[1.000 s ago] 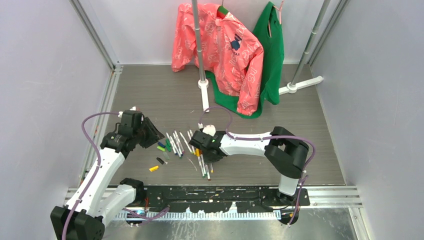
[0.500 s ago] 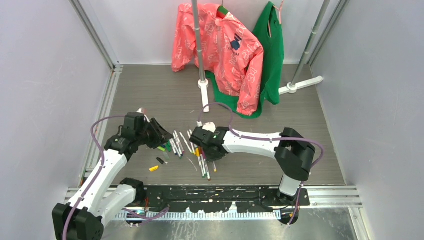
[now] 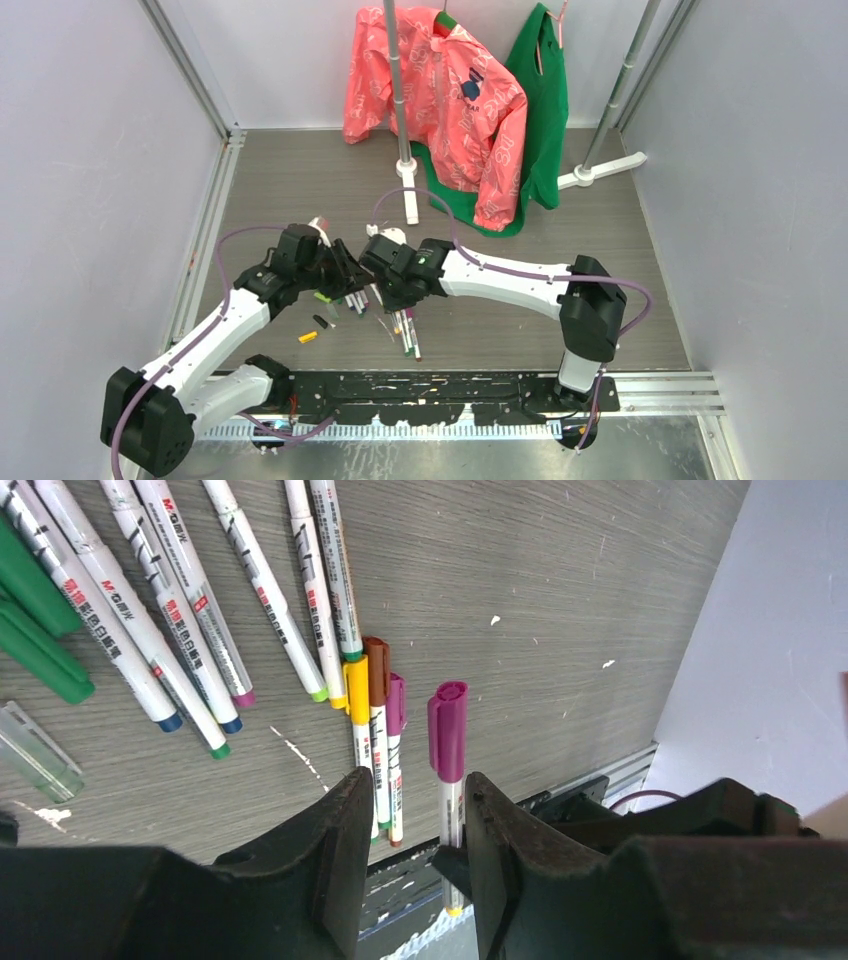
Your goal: Open the pen caps
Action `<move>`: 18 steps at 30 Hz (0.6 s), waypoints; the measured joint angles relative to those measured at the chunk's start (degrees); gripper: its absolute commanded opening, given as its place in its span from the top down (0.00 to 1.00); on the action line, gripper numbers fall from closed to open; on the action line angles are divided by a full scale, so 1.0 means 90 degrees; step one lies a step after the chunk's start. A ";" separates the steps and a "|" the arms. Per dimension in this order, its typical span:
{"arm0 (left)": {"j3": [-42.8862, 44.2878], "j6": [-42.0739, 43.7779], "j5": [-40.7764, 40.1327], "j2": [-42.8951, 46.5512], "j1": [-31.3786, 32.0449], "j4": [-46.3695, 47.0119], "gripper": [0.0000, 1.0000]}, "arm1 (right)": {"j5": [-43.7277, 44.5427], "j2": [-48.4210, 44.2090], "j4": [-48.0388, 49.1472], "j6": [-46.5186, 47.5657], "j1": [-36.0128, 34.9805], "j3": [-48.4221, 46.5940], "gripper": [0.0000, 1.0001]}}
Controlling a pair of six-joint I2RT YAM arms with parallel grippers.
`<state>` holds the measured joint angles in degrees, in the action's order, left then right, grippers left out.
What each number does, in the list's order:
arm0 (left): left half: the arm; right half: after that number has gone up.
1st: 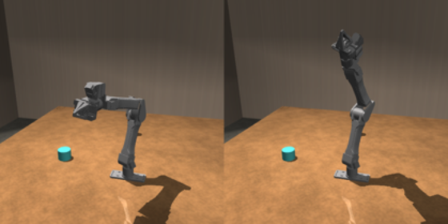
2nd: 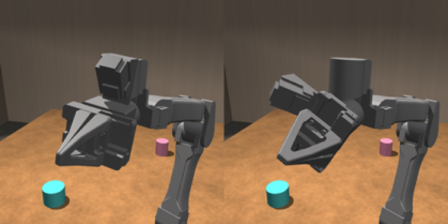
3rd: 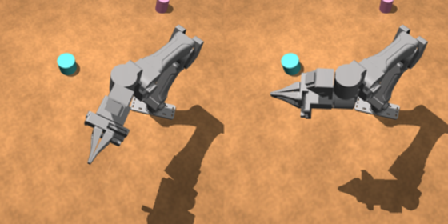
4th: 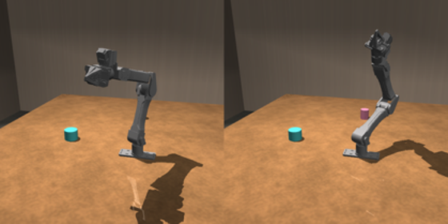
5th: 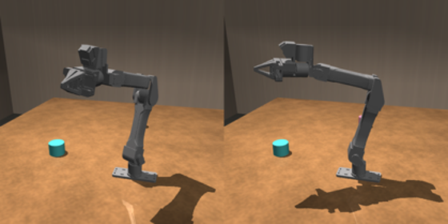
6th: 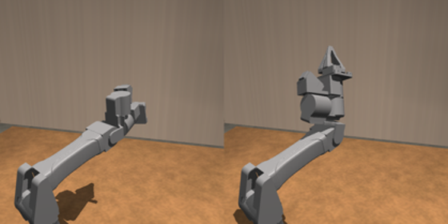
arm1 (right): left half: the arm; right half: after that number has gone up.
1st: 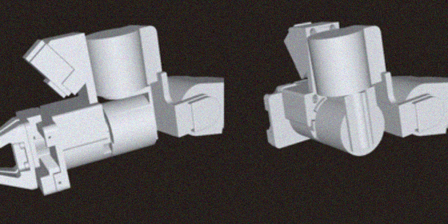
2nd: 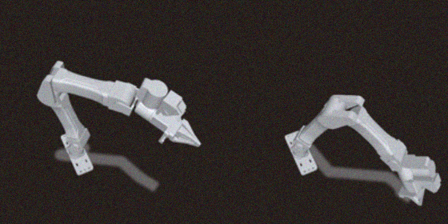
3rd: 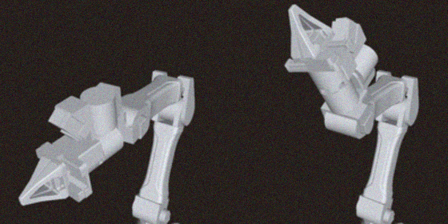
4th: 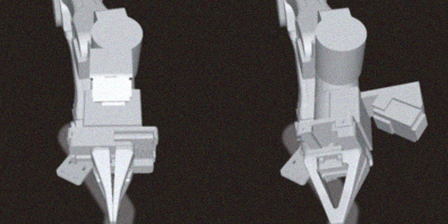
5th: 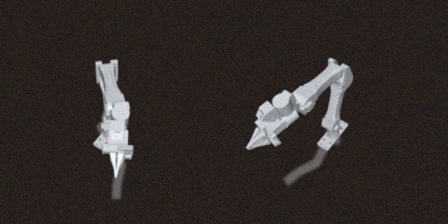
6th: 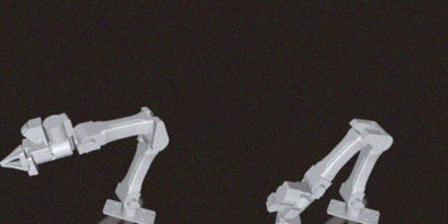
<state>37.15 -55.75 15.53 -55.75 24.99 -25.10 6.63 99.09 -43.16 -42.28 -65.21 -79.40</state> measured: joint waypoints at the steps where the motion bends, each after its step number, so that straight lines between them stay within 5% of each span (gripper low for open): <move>1: 0.0000 -0.0019 0.0000 -0.0051 0.0041 0.0036 0.60 | -0.0036 0.0032 0.0015 0.0002 0.0000 -0.0078 0.99; 18: 0.0000 -0.0131 -0.0061 -0.0163 0.0092 0.0338 0.60 | -0.0481 0.0338 0.0175 0.0007 0.0002 -0.0537 0.99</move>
<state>37.15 -56.93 14.98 -57.21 25.82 -22.06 2.31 102.13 -41.58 -42.22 -65.19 -84.23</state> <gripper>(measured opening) 0.397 0.185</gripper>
